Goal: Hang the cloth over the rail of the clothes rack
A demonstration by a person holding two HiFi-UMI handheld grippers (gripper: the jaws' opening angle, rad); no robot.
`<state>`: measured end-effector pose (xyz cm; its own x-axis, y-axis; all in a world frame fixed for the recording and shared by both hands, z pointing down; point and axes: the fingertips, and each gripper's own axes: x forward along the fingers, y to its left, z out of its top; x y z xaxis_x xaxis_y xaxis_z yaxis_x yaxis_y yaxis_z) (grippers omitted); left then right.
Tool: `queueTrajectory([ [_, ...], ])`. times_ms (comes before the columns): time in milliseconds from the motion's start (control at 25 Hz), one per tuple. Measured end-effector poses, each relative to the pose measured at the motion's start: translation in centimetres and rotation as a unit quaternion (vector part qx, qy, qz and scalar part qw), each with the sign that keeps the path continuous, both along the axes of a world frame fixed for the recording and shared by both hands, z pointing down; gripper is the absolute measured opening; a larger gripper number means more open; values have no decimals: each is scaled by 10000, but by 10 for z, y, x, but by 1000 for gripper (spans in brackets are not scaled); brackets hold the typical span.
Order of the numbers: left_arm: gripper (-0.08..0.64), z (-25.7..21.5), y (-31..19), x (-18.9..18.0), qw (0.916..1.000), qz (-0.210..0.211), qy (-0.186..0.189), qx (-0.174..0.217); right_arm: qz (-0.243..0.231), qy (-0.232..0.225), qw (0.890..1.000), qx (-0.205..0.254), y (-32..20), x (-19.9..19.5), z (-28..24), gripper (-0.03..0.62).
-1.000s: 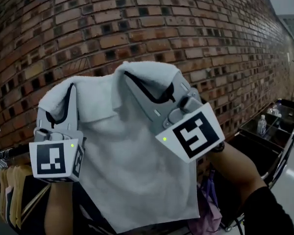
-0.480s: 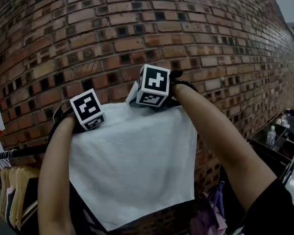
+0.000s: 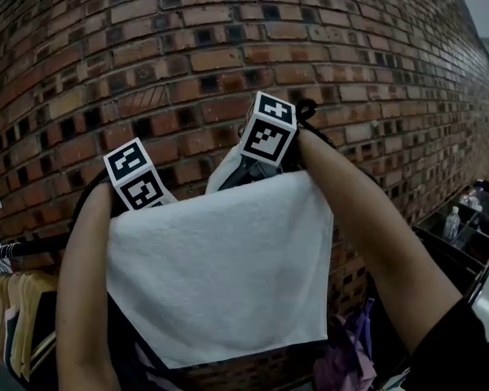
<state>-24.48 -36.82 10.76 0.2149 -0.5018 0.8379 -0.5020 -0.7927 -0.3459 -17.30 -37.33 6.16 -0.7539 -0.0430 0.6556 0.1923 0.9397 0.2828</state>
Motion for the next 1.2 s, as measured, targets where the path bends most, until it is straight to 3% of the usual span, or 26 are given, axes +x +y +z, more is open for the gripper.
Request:
queueTrajectory([
  [80, 265, -3, 4, 6, 9995, 52, 300, -107, 30, 163, 9997, 161, -2, 3, 2, 184],
  [240, 272, -11, 7, 11, 9970, 89, 762, -141, 285, 228, 9989, 305, -13, 10, 5, 184],
  [320, 272, -25, 4, 10, 9936, 3, 1130, 56, 627, 805, 9920, 745, -29, 20, 19, 184],
  [360, 270, -27, 3, 5, 9939, -106, 1096, 103, 601, 1014, 9893, 863, -31, 22, 26, 184],
  [400, 270, -23, 3, -1, 9956, -188, 912, 70, 472, 941, 9914, 783, -27, 19, 26, 184],
  [480, 270, -18, 7, -1, 9969, -46, 777, -61, 277, 487, 9972, 499, -16, 12, 14, 184],
  [520, 270, -26, 11, 7, 9932, 165, 1151, -39, 169, 342, 9983, 432, -11, 11, 8, 184],
  [600, 267, -59, 16, 22, 9753, 465, 2141, 288, 83, 69, 9997, 198, -6, 8, 1, 184],
  [640, 265, -71, 14, 20, 9705, 433, 2319, 489, 169, 115, 9996, 218, -9, 10, 3, 184],
  [720, 265, -67, 11, 7, 9789, 151, 1978, 494, 295, 345, 9984, 351, -16, 14, 10, 184],
  [800, 264, -46, 11, -1, 9894, -42, 1451, 99, 248, 317, 9988, 282, -14, 14, 9, 184],
  [920, 264, -27, 13, 0, 9950, -60, 953, -280, 148, 121, 9998, 96, -7, 10, 4, 184],
  [1000, 264, -36, 5, -1, 9984, 16, 569, 69, 288, 275, 9991, 139, -12, 13, 9, 184],
  [1040, 228, -38, 0, -10, 9996, -38, 60, 265, 450, 423, 9977, 266, -20, 17, 14, 184],
  [1120, 212, -28, 3, -34, 9927, -304, -1165, 60, 577, 703, 9940, 608, -30, 22, 21, 184],
  [1200, 235, -14, 6, -54, 9740, -461, -2196, -319, 465, 706, 9934, 778, -27, 22, 18, 184],
])
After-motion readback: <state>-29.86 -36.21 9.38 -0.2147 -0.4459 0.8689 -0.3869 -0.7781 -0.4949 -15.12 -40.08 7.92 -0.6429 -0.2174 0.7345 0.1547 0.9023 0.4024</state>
